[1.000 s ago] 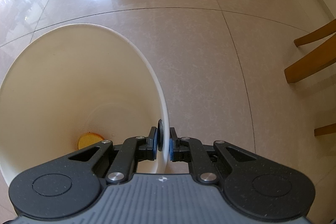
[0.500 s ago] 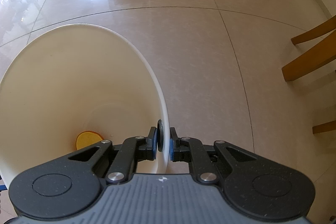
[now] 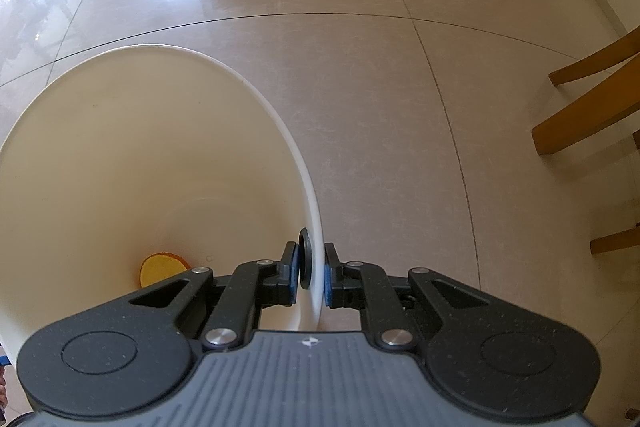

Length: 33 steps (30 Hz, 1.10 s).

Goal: Collect trash
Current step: 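Move the left gripper to the clear plastic wrapper and grasp it, then lift the plastic wrapper over the bin and release it with the left gripper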

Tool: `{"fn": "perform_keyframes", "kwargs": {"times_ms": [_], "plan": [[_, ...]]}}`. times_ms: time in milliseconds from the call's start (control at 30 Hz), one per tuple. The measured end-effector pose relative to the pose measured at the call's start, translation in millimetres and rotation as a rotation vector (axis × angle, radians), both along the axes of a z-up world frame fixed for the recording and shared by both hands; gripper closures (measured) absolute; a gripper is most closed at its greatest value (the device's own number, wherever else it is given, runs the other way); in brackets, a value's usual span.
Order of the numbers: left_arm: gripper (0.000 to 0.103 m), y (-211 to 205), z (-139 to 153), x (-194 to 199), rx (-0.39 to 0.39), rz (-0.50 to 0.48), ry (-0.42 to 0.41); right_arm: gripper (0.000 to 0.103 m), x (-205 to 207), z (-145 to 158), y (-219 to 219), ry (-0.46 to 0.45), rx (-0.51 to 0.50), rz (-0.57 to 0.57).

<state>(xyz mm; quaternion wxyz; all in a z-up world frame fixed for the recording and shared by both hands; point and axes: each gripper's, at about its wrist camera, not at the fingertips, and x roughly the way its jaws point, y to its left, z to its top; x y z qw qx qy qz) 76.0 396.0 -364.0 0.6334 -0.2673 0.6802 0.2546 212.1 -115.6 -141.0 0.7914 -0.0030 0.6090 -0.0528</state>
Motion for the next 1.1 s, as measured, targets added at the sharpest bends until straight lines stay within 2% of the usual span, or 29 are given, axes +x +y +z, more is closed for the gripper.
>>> {"fn": "perform_keyframes", "kwargs": {"times_ms": [67,300,367,567,667,833,1100], "plan": [[0.024,-1,-7,2,-0.006,-0.001,-0.001,0.088,0,0,1,0.001,-0.004,0.000],[0.031,-4,-14,2,0.009,-0.012,-0.015,0.088,1,0,4,0.001,-0.016,0.001],[0.043,-4,-10,2,0.015,-0.014,-0.030,0.088,0,0,5,0.000,-0.020,0.000],[0.063,-2,0,-3,-0.003,-0.005,-0.058,0.088,0,1,6,-0.001,-0.021,-0.008],[0.068,-2,6,-3,0.005,-0.020,-0.065,0.088,1,1,7,0.001,-0.024,-0.008],[0.071,-5,20,3,0.022,-0.061,-0.087,0.087,2,1,8,0.006,-0.026,-0.005],[0.071,-13,56,10,0.057,-0.143,-0.123,0.088,3,1,7,0.009,-0.023,-0.004]]}}
